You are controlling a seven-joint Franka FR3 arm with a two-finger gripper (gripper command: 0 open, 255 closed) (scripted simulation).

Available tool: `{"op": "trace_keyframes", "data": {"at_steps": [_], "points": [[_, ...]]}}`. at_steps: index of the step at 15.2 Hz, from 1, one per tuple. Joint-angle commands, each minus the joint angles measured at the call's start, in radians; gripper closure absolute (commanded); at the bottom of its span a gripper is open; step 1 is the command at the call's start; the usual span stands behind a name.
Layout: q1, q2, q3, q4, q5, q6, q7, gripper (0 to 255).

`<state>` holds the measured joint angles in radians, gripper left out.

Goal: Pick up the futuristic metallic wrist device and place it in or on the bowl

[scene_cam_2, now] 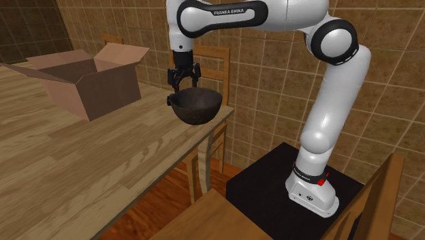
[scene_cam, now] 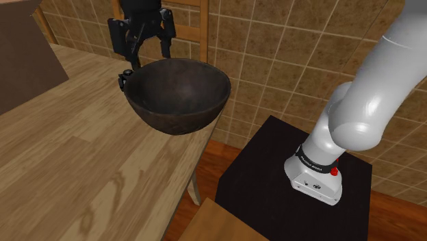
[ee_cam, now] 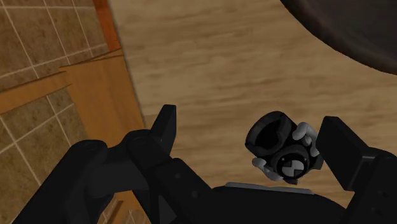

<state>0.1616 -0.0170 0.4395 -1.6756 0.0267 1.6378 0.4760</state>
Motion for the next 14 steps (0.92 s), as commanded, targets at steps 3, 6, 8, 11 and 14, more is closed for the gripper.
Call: {"op": "trace_keyframes", "data": {"at_steps": [3, 6, 8, 11, 14], "points": [[0.053, 0.167, 0.042, 0.204, -0.093, -0.031, 0.084, 0], [0.051, 0.158, 0.038, 0.152, -0.088, 0.013, 0.082, 0], [0.049, 0.153, 0.037, 0.119, -0.086, 0.041, 0.081, 0], [0.047, 0.149, 0.036, 0.079, -0.084, 0.077, 0.08, 0], [0.047, 0.149, 0.036, 0.079, -0.084, 0.077, 0.08, 0]]}}
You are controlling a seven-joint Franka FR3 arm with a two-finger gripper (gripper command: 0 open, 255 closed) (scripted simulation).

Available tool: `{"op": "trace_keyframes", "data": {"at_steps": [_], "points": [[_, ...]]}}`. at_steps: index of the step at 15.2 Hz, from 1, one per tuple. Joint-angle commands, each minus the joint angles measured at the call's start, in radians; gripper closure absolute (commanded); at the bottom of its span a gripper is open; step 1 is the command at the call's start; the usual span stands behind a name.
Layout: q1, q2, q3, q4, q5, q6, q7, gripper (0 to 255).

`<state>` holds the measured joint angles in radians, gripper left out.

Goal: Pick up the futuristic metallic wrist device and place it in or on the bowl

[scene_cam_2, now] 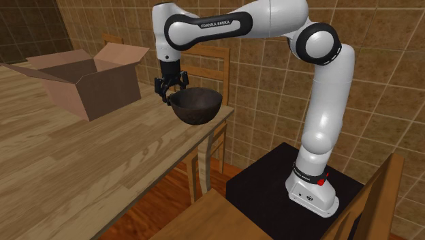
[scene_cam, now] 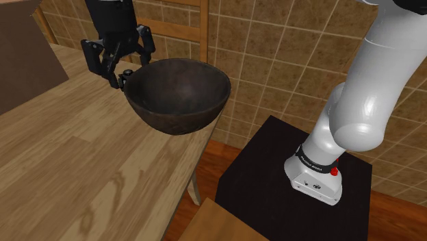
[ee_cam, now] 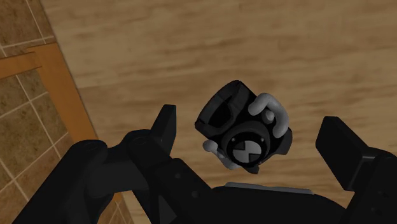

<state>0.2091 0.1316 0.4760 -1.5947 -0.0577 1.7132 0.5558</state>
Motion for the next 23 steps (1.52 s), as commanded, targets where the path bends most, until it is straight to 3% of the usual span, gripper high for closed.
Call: {"op": "trace_keyframes", "data": {"at_steps": [1, 5, 6, 15, 23], "points": [[0.0, 0.0, 0.0, -0.002, 0.0, 0.002, 0.0, 0], [0.0, 0.0, 0.0, -0.001, 0.0, 0.002, 0.0, 0], [0.0, 0.0, 0.0, -0.001, 0.0, 0.002, 0.0, 255], [0.0, 0.0, 0.0, -0.002, 0.0, 0.002, 0.0, 255], [0.009, 0.02, 0.003, 0.131, -0.009, -0.113, 0.005, 255]]}}
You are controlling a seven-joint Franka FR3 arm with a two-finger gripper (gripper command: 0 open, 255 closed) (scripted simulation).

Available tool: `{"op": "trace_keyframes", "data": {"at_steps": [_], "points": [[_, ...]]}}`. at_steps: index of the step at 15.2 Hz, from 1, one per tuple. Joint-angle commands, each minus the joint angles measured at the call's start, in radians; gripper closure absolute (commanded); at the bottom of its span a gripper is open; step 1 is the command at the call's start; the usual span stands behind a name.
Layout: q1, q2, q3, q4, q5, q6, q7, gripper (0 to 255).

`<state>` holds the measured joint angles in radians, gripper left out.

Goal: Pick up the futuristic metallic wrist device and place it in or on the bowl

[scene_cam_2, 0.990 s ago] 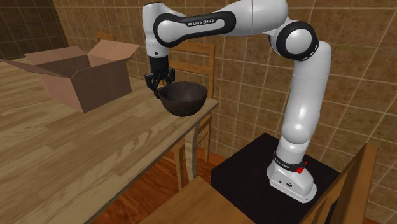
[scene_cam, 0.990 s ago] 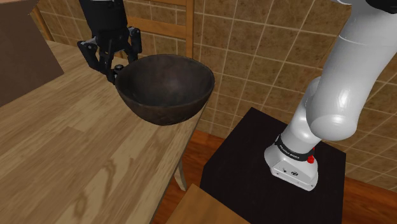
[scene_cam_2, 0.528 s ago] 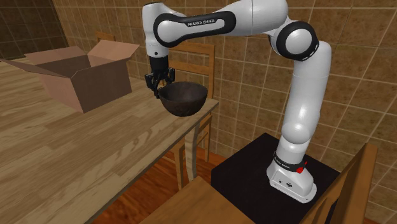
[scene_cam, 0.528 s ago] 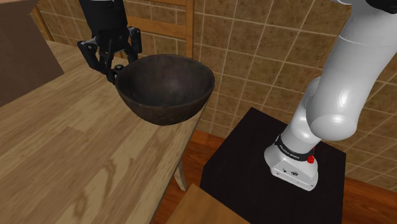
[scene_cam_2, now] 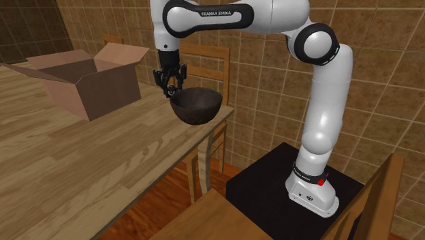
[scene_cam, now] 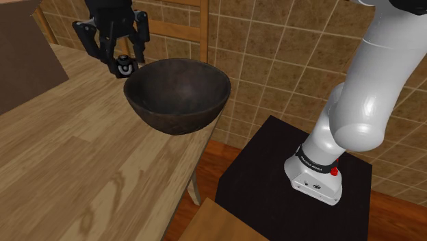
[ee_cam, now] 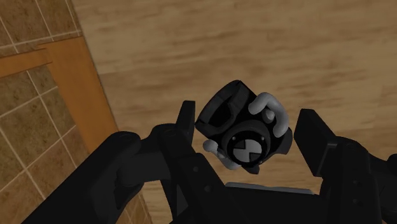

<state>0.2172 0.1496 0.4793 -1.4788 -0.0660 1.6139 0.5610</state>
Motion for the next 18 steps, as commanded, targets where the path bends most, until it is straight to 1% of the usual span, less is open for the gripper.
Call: {"op": "trace_keyframes", "data": {"at_steps": [1, 11, 18], "points": [[0.002, 0.006, 0.001, 0.034, -0.003, -0.028, 0.001, 255], [0.03, 0.07, 0.008, 0.253, -0.034, -0.191, 0.015, 255], [0.075, 0.152, 0.014, 0.467, -0.078, -0.33, 0.03, 255]]}}
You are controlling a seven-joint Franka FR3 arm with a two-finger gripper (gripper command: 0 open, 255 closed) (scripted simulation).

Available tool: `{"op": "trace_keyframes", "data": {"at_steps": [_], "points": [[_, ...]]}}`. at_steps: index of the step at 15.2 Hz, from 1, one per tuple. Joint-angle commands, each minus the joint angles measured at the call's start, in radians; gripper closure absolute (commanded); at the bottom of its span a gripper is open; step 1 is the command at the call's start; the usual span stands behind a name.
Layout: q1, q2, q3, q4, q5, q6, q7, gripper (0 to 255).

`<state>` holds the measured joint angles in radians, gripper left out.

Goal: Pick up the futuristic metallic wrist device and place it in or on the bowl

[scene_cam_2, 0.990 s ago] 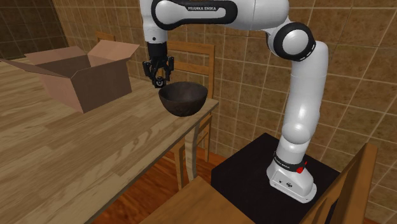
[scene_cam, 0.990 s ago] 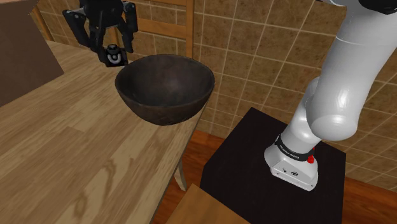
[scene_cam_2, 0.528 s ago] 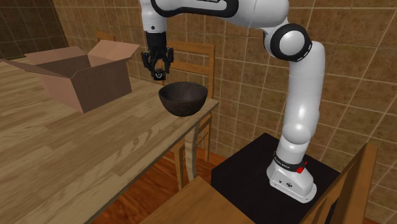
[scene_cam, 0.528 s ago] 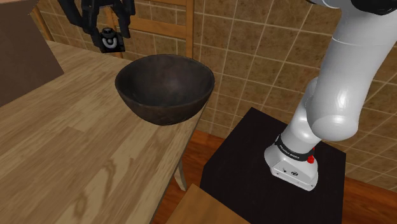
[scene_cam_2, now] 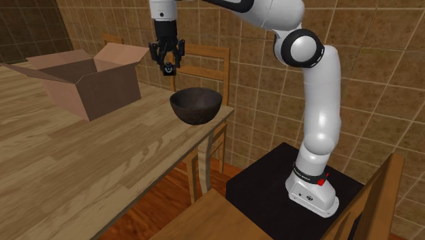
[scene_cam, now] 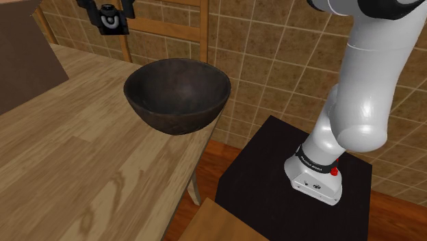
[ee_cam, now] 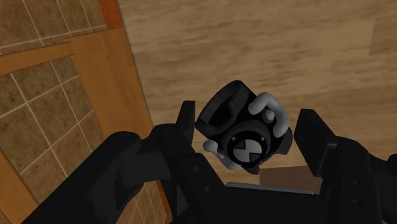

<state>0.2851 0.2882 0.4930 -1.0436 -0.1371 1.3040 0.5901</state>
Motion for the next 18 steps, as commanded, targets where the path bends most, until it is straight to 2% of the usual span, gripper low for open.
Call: {"op": "trace_keyframes", "data": {"at_steps": [1, 4, 6, 7, 8, 9, 11, 14, 18], "points": [[0.017, 0.029, 0.001, 0.071, -0.016, -0.044, 0.003, 255], [0.058, 0.092, 0.001, 0.213, -0.051, -0.126, 0.009, 255], [0.105, 0.157, -0.004, 0.354, -0.089, -0.202, 0.01, 255], [0.112, 0.166, -0.006, 0.371, -0.093, -0.211, 0.01, 255], [0.067, 0.078, 0.006, 0.23, -0.049, -0.156, 0.022, 255], [0.036, 0.013, 0.019, 0.133, -0.018, -0.122, 0.03, 255], [-0.001, -0.095, 0.03, -0.012, 0.038, -0.077, 0.041, 255], [-0.026, -0.229, 0.032, -0.169, 0.109, -0.038, 0.051, 255], [-0.031, -0.381, 0.03, -0.321, 0.188, -0.018, 0.067, 255]]}}
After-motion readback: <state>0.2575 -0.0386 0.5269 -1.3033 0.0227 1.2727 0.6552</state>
